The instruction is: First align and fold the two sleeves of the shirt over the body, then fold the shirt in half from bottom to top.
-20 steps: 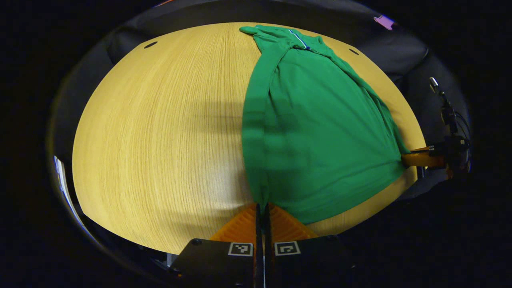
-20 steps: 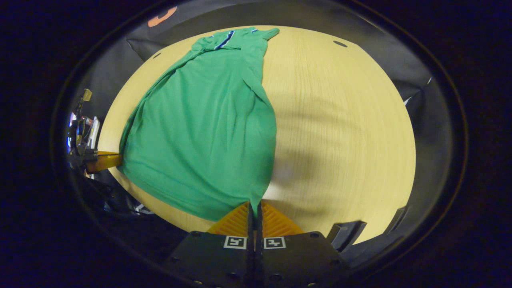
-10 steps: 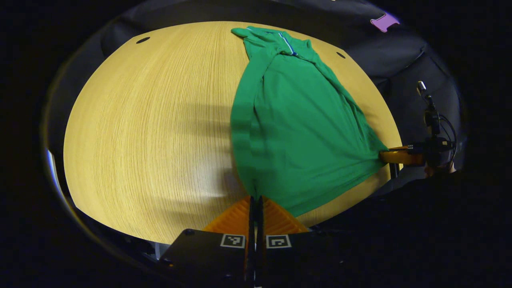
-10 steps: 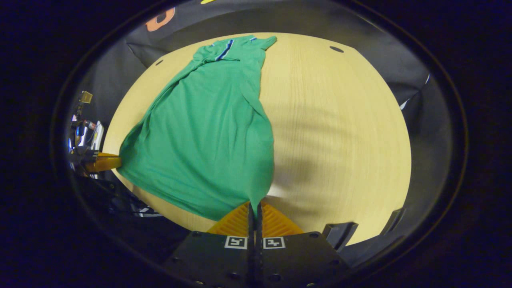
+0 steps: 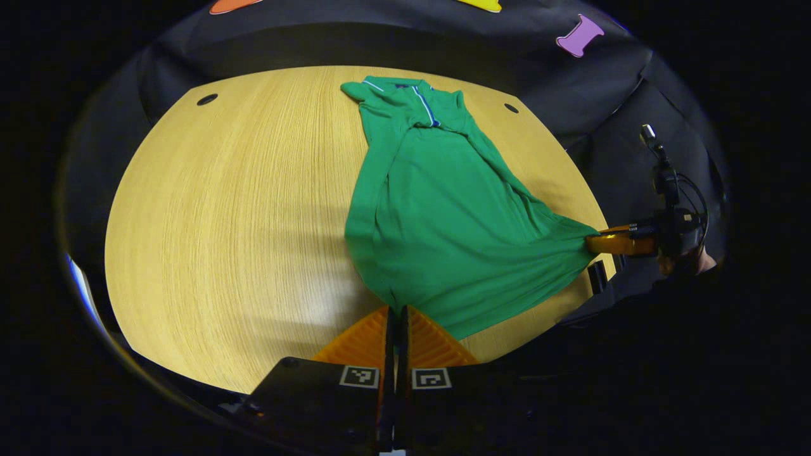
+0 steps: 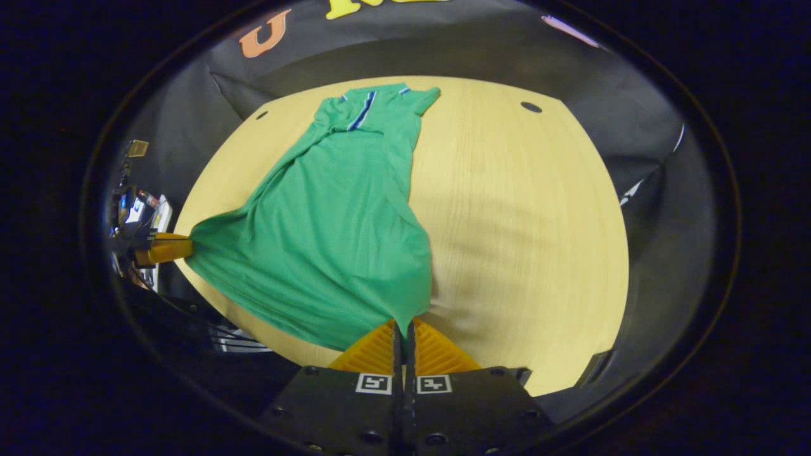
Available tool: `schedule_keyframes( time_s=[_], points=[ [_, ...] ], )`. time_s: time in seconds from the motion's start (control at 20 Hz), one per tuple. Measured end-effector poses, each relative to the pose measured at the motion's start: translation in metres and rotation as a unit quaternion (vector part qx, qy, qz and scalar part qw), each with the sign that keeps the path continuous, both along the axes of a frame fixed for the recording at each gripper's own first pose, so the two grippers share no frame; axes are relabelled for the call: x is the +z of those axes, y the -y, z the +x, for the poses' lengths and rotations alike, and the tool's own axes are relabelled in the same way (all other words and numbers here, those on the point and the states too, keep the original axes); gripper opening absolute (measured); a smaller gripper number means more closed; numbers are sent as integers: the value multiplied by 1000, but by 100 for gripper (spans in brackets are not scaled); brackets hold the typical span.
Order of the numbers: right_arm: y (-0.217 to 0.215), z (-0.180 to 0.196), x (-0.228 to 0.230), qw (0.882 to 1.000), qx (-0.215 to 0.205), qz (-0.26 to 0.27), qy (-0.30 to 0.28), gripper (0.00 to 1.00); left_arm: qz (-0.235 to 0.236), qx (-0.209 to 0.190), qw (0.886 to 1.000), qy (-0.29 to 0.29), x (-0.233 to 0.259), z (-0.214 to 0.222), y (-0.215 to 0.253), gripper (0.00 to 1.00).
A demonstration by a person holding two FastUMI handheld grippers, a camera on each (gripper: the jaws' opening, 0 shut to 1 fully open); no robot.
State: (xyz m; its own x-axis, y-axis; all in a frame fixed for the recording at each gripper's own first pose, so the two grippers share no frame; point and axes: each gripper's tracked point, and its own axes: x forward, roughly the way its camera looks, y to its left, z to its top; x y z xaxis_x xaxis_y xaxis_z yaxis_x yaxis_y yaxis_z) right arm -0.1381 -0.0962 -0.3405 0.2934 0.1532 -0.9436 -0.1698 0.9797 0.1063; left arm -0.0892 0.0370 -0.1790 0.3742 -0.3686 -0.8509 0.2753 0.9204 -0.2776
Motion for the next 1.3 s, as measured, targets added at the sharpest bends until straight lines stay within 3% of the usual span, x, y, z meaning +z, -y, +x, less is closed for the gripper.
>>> schedule_keyframes(
  time_s=[0.65, 0.95, 1.3],
  points=[
    [7, 80, 54, 995, -31, 14, 91, 0, -14, 22, 996, 82, 48, 78, 6, 6],
    [-5, 120, 72, 989, -73, 68, 109, 0, -30, 49, 991, 119, 67, 128, 8, 6],
    [0, 175, 94, 984, -78, 56, 149, 0, -28, 68, 984, 161, 84, 185, 9, 6]
  ],
)
